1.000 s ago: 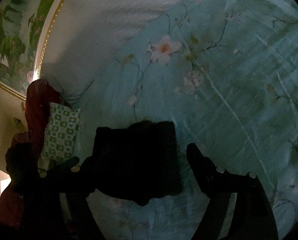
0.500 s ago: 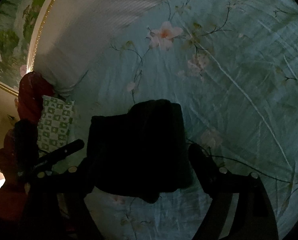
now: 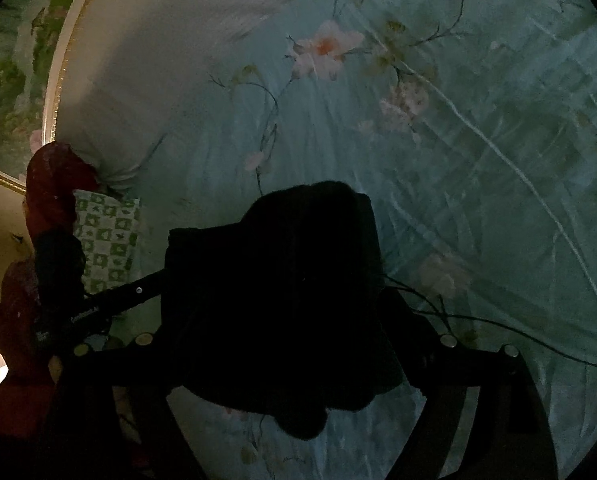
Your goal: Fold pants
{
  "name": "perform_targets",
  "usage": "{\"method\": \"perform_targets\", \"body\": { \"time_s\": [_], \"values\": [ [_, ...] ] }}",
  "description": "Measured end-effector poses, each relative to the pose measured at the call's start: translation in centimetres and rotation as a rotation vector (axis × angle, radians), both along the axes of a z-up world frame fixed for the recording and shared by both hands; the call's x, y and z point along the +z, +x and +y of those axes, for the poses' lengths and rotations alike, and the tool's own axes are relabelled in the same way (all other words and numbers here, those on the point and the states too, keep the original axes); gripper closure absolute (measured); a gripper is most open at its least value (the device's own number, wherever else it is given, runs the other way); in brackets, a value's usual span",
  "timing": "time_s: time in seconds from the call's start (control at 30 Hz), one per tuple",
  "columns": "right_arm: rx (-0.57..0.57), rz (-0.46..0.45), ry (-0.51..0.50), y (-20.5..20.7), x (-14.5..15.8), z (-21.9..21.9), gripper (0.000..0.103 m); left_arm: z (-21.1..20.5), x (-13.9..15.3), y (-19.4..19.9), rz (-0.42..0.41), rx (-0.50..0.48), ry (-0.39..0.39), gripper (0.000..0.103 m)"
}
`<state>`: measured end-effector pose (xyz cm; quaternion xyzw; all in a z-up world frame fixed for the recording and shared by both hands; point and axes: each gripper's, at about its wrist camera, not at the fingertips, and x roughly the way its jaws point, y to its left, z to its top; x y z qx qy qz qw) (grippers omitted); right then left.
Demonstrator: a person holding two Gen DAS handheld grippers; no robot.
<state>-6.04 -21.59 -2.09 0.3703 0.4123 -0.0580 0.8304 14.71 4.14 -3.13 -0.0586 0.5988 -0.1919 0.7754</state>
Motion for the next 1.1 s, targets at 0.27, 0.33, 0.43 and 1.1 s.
{"method": "perform_targets", "body": {
  "time_s": [0.27,0.33,0.43,1.1],
  "values": [
    [-0.013,0.000,0.044,0.5,-1.4,-1.3,0.016,1.2,-1.5,1.3,0.023,0.070,-0.007,0.022],
    [-0.007,-0.008,0.059,0.8,-1.8,-1.5,0.016,0.9,-1.7,1.4,0.017,0.064,0.005,0.028],
    [0.016,-0.025,0.081,1.5,-2.3,-1.8,0.018,0.7,-2.1,1.7,0.020,0.059,0.006,0.038],
    [0.045,-0.007,0.153,1.3,-3.9,-3.0,0.038,1.7,-2.7,1.3,0.043,0.085,-0.069,0.038]
  ]
}}
